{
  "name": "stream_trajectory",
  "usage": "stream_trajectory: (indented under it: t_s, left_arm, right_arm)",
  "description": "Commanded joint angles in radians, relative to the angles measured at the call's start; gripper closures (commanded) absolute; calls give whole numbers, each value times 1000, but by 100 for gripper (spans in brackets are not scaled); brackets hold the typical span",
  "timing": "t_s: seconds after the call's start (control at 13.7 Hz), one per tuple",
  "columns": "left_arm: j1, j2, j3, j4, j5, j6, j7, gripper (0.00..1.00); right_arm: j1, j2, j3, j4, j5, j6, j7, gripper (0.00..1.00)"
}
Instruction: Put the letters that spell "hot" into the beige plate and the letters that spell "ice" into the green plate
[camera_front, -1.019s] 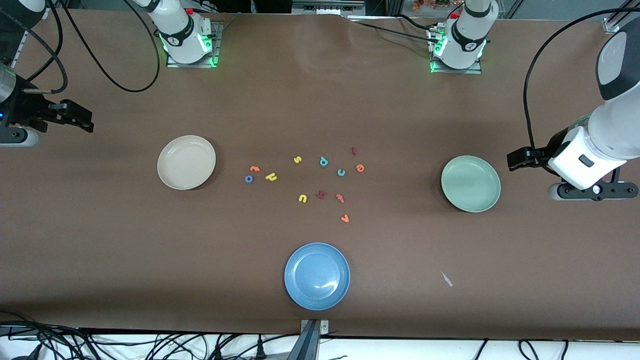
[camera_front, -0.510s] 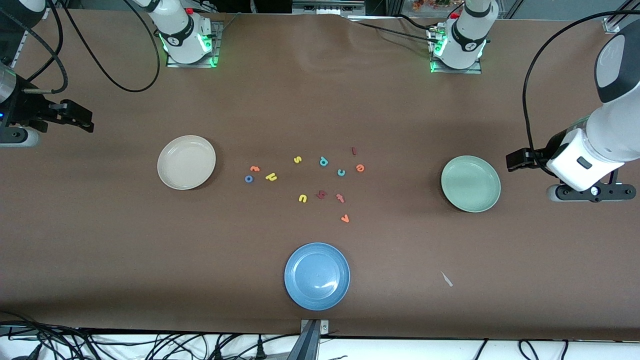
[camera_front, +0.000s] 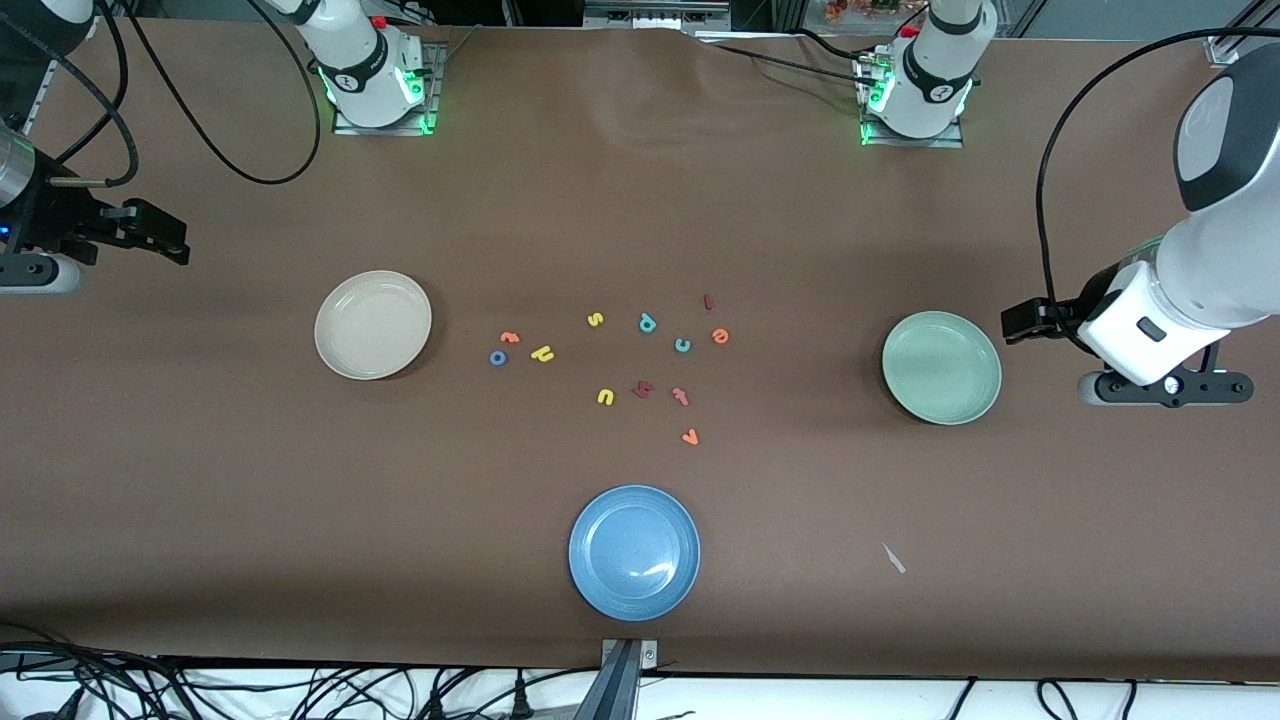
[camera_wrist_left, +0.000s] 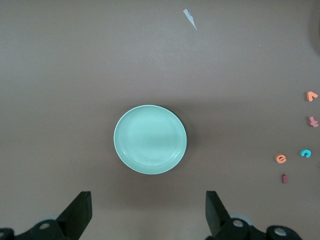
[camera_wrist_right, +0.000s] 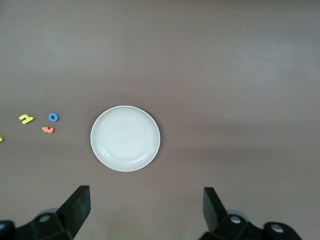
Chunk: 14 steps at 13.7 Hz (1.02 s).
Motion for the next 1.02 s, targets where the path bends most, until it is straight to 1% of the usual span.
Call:
stream_trajectory:
  t_s: [0.0, 0.95]
  left_arm:
    - [4, -2, 4, -7, -36, 8, 23, 0]
    - [14, 4, 4, -14, -36, 3, 23, 0]
  right_arm:
    - [-2, 10, 2, 31, 17, -18, 7, 0]
    - [-5, 10, 1, 31, 17, -15, 7, 0]
